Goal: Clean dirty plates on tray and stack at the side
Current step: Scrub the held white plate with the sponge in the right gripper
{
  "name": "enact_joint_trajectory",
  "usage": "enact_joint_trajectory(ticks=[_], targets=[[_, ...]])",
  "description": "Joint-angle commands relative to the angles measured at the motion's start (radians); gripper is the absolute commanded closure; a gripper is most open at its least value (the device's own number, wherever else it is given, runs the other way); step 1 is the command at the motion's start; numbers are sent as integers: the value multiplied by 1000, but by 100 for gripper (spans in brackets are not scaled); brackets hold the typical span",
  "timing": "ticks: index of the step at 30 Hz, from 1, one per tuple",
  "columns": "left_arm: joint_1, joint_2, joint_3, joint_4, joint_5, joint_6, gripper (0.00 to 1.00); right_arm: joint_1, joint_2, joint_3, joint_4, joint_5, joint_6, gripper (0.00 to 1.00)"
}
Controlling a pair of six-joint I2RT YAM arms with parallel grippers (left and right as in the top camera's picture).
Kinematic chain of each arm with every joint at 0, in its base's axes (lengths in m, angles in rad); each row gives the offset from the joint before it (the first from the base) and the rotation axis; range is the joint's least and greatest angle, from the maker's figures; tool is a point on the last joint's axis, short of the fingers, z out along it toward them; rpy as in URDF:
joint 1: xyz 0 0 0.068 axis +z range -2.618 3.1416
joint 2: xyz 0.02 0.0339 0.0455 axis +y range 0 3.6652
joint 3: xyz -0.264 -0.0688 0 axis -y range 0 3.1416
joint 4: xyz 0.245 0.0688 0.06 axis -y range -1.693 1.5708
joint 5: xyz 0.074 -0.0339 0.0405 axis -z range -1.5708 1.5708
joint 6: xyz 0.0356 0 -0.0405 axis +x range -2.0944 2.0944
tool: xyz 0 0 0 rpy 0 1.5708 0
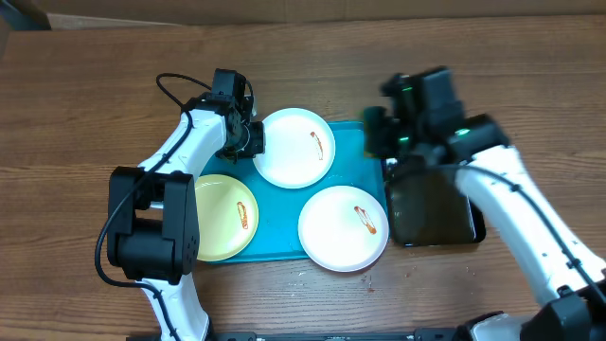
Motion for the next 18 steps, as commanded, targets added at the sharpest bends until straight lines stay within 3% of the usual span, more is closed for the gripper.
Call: enact_joint_trajectory(ticks=[1, 6, 18], targets=[[-3, 17, -10, 3, -21, 64, 96, 130, 55, 20, 87, 167, -75, 96], [-3, 17, -9, -5, -31, 133, 96, 220, 163, 20, 246, 237, -179, 96], [-3, 17, -9, -11, -53, 133, 96, 224, 339, 19, 402, 281, -177, 96]])
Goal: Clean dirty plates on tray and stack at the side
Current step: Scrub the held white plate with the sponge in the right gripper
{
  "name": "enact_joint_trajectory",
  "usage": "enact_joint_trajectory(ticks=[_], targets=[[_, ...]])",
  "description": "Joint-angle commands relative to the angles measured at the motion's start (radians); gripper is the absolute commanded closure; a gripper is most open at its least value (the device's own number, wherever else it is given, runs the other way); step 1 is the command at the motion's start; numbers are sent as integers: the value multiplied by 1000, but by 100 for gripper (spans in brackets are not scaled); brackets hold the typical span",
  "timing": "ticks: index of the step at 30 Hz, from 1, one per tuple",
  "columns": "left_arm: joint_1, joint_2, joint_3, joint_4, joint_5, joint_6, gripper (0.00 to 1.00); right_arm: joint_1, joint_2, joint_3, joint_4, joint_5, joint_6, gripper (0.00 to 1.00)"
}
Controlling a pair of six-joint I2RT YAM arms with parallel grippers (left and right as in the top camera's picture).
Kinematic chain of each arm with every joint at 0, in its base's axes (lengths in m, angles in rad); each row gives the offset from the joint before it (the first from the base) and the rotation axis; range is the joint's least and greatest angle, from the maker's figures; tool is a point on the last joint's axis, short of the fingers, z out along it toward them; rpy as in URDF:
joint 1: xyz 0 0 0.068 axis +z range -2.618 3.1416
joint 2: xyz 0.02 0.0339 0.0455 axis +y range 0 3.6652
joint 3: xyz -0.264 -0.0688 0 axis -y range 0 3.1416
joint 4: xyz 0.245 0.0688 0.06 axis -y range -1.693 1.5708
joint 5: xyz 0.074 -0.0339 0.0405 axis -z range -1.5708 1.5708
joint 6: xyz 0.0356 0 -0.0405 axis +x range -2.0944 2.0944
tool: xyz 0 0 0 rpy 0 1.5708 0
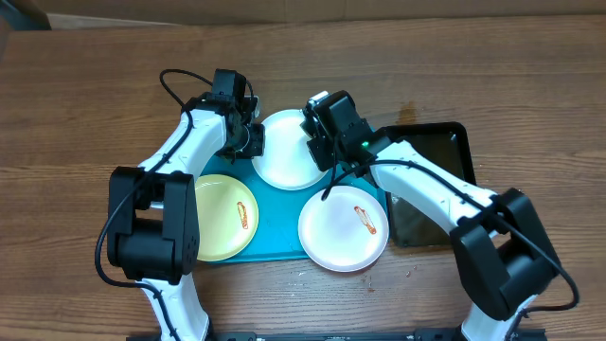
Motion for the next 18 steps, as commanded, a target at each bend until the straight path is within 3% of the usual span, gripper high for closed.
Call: enact_joint_trajectory(ticks=[1, 10, 11, 13, 14, 16, 18], targets=[[-3, 17, -9, -6, -41, 37, 96, -2, 4, 18, 43, 17, -8, 96], [-3, 17, -9, -7, -41, 29, 96, -2, 92, 18, 70, 18, 21, 96], [-3, 17, -9, -7, -41, 29, 96, -2, 95, 18, 72, 18, 21, 94], [-3, 17, -9, -7, -40, 29, 96, -2, 102, 18, 72, 18, 25, 60], [-3, 17, -9, -7, -41, 29, 96, -2, 105, 18, 72, 18, 28, 50], [-3, 17, -9, -7, -40, 29, 96, -2, 109, 18, 79, 18, 28, 47], [-3, 17, -9, -7, -40, 29, 96, -2, 112, 18, 91, 22, 28, 53]])
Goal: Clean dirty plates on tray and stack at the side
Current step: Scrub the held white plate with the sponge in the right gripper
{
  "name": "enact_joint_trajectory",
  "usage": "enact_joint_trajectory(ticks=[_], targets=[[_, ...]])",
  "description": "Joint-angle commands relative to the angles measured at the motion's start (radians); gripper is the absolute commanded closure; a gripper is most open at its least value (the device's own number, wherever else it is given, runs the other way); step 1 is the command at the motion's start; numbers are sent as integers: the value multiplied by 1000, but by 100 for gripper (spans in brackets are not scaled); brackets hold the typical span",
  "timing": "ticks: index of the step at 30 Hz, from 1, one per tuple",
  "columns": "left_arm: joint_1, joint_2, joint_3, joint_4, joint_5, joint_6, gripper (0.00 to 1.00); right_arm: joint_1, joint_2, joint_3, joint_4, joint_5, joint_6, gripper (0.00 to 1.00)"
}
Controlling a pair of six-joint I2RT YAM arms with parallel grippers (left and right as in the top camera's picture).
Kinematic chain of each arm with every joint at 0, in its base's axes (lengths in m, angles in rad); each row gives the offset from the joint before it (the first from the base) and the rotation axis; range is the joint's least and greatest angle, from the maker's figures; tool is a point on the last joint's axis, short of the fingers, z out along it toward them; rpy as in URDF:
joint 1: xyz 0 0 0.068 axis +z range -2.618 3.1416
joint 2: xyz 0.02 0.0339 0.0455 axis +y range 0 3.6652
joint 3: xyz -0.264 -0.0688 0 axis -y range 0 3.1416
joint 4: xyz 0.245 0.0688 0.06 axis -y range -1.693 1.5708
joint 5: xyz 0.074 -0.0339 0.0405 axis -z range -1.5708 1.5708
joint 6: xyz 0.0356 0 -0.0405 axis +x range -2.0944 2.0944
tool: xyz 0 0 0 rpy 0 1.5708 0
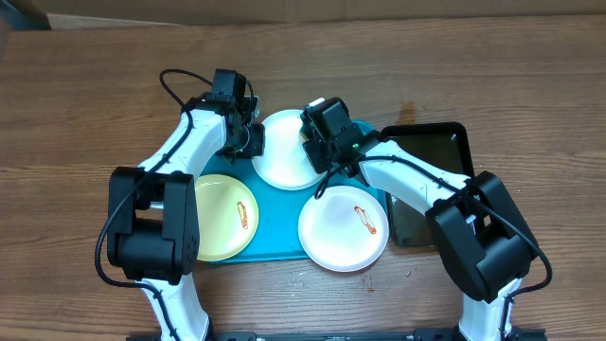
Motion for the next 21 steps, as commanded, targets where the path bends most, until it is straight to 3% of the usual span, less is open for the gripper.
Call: enact_joint_trajectory(ticks=[1, 4, 6, 21], targets=[[-3, 17, -9, -7, -41, 29, 96, -2, 2, 18, 18, 15, 10, 63], [-3, 17, -9, -7, -41, 29, 96, -2, 2, 18, 22, 22, 18, 90], [-3, 17, -9, -7, -41, 29, 96, -2, 2, 14, 21, 22, 18, 96], [-3, 17, -9, -7, -41, 29, 96, -1, 91, -5, 36, 17, 148, 96]])
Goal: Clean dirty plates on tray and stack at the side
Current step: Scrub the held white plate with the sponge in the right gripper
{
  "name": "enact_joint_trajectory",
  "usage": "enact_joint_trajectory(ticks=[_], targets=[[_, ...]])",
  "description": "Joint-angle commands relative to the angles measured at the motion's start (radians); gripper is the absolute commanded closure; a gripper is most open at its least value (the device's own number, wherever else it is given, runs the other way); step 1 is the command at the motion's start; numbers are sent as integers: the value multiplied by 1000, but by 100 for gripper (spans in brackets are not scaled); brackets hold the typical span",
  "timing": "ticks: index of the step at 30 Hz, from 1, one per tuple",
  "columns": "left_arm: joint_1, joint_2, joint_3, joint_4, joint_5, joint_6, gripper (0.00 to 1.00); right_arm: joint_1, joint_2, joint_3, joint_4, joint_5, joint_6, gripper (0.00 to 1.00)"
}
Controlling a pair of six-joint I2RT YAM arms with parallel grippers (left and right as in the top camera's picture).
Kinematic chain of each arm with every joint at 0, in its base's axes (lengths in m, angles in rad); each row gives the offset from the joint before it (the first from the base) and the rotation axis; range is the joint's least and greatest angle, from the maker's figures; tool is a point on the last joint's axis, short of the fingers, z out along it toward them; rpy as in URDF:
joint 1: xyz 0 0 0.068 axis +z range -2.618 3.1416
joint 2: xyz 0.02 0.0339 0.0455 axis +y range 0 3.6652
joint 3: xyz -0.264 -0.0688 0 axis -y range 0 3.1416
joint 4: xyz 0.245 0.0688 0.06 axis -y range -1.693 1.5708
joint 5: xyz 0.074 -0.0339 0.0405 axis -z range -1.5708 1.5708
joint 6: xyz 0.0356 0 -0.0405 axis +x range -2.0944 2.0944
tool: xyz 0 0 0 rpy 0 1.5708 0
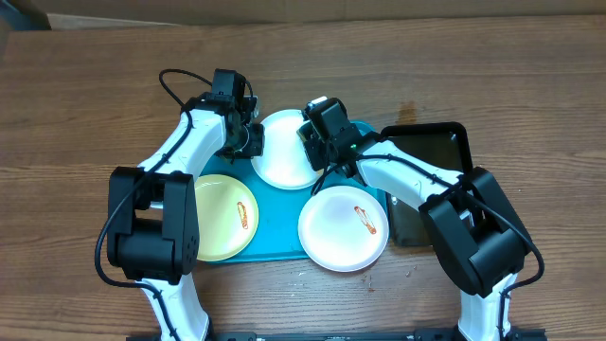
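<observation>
A teal tray (279,213) carries three plates. The back white plate (284,156) has my left gripper (253,140) at its left rim, apparently shut on it. My right gripper (318,144) is down over that plate's right side and hides its fingertips and the surface under them. The front white plate (336,237) has a red smear (365,218). At the tray's left end, the yellow plate (220,220) has a red smear as well.
A black tray (436,152) lies on the wooden table just right of the teal tray, partly under my right arm. Both arms reach in from the front edge and cross over the tray's ends.
My right gripper has shifted slightly to the left over the back white plate. The left gripper and all three plates are where they were.
At first my right gripper hovered at the teal tray's right edge by the black tray, and the back white plate's red smear showed. Then it was over that plate's right side, covering the smear, and it has stayed there. My left gripper stayed at the plate's rim throughout.
</observation>
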Motion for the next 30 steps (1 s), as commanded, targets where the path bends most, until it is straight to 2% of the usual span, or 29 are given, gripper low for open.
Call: enact_joint_trajectory(ticks=[1, 5, 10, 15, 22, 30], targets=[[-3, 17, -9, -6, -36, 29, 96, -2, 53, -6, -6, 4, 75, 96], [-3, 17, -9, -6, -36, 29, 96, -2, 53, -6, -18, -9, 119, 96], [-3, 17, -9, -6, -36, 29, 96, -1, 54, -7, -35, -185, 147, 96], [-3, 17, -9, -6, -36, 29, 96, -1, 64, -7, -38, -242, 235, 96], [-3, 17, -9, 0, -36, 21, 96, -1, 69, -7, -27, -304, 264, 96], [-3, 17, -9, 0, -36, 22, 96, -2, 69, -7, 53, -404, 318, 96]])
